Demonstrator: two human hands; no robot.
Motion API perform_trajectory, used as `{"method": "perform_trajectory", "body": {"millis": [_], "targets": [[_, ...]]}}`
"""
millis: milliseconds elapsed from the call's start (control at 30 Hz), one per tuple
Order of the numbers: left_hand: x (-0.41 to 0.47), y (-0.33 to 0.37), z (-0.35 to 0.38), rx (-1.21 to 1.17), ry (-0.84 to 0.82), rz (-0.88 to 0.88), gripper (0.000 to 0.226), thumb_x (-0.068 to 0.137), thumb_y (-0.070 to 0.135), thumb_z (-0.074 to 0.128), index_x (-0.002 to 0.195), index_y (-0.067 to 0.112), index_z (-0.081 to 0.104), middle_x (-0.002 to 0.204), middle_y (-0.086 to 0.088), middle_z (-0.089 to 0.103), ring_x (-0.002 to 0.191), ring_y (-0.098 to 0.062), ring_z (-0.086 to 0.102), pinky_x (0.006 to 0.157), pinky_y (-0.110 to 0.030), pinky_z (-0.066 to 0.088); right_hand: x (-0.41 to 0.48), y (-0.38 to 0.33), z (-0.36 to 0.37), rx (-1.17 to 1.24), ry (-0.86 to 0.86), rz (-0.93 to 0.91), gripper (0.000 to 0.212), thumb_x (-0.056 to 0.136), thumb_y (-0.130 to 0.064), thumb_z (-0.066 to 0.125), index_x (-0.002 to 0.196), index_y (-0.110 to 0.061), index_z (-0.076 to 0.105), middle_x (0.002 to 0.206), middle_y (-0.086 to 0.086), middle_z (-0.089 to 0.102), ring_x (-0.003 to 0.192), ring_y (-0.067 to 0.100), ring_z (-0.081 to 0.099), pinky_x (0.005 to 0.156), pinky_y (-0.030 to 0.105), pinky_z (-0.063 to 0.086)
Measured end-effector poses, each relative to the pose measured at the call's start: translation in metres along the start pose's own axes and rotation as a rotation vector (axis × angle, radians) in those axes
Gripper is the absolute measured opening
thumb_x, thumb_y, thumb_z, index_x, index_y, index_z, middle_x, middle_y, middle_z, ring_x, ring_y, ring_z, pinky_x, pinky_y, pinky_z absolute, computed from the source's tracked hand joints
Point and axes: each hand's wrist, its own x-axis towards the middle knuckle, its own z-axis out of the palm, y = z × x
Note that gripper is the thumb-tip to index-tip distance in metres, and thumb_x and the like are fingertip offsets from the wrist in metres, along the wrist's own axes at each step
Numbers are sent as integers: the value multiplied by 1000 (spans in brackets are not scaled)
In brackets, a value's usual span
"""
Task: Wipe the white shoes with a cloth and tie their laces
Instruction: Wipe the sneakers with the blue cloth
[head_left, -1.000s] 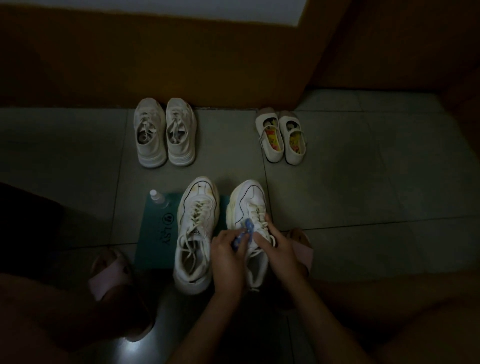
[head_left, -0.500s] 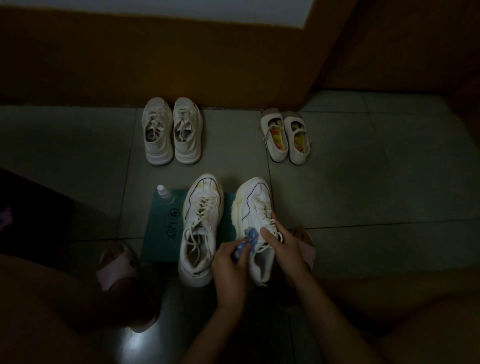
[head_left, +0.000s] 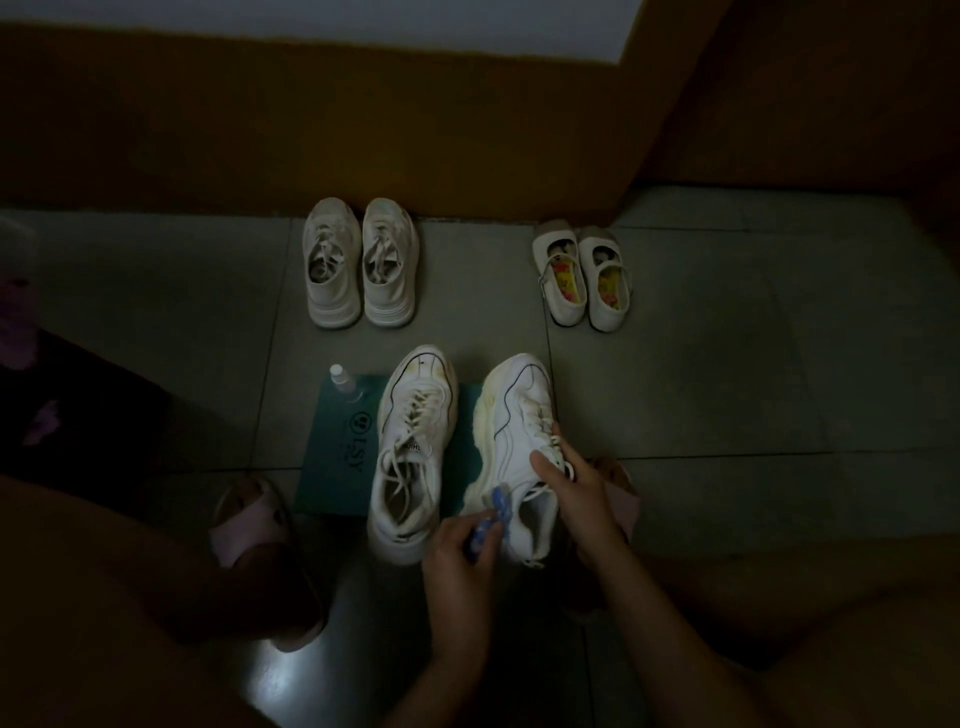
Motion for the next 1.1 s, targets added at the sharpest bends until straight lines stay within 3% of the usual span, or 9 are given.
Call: {"method": "perform_trajectory", "body": {"millis": [133, 267, 367, 467, 667, 800, 867, 967, 1100], "targets": [[-3, 10, -5, -29, 24, -45, 14, 81, 13, 69, 90, 24, 69, 87, 5, 66, 81, 1, 60, 73, -9, 45, 0, -1, 0, -4, -2, -5, 51, 93, -13, 53, 141, -10, 38, 134, 11, 50, 105, 15, 49, 53, -2, 42], [33, 52, 1, -171, 43, -31, 8, 88, 20, 63, 95, 21, 67, 89, 8, 66, 84, 0, 61, 73, -12, 45, 1, 3, 3, -48, -13, -25, 44, 93, -16, 55, 135, -15, 44, 131, 7, 56, 109, 18, 58, 79, 16, 50], [83, 87, 14, -171, 121, 125, 16, 88, 24, 62, 83, 10, 68, 77, -2, 66, 73, -12, 61, 68, -28, 48, 1, -1, 3, -51, 18, -39, 39, 92, -10, 55, 131, -6, 50, 124, 8, 59, 97, 10, 58, 66, 1, 45], [137, 103, 27, -144, 86, 181, 15, 87, 19, 61, 81, 7, 67, 73, -7, 66, 69, -18, 61, 65, -32, 48, 2, -2, 1, -83, 45, -83, 42, 93, -8, 54, 134, -4, 47, 124, 8, 55, 105, 10, 48, 59, -9, 33], [168, 74, 40, 32, -46, 151, 11, 87, 14, 59, 85, 7, 68, 78, -9, 65, 72, -15, 56, 67, -28, 43, 8, 6, -1, -78, 52, -76, 41, 91, -9, 56, 132, -10, 49, 131, 9, 55, 100, 7, 52, 68, -3, 39], [149, 53, 41, 123, -53, 243, 15, 89, 24, 58, 85, 12, 65, 83, -5, 61, 78, -18, 55, 71, -32, 42, 6, 5, 0, -10, 65, -69, 39, 92, -7, 53, 131, -12, 47, 104, -6, 60, 80, -7, 51, 60, -3, 40], [138, 52, 41, 146, -83, 307, 13, 89, 23, 59, 88, 13, 67, 85, -3, 59, 80, -14, 51, 71, -28, 38, 6, 5, -2, 39, 87, -19, 37, 92, -8, 54, 129, -5, 52, 116, 7, 63, 83, 0, 58, 60, 3, 47], [121, 49, 39, 82, -48, 286, 14, 89, 20, 60, 94, 9, 68, 91, -6, 61, 83, -12, 53, 75, -24, 39, 7, 3, -2, 31, 112, -12, 27, 92, -8, 55, 118, -5, 58, 109, 13, 66, 82, 5, 60, 61, 4, 48], [106, 35, 31, 80, -3, 222, 14, 88, 21, 61, 95, 10, 68, 91, -5, 65, 83, -12, 57, 79, -25, 45, 6, 3, 3, 43, 78, -4, 36, 91, -11, 56, 127, -5, 54, 121, 17, 62, 100, 22, 63, 79, 20, 54]]}}
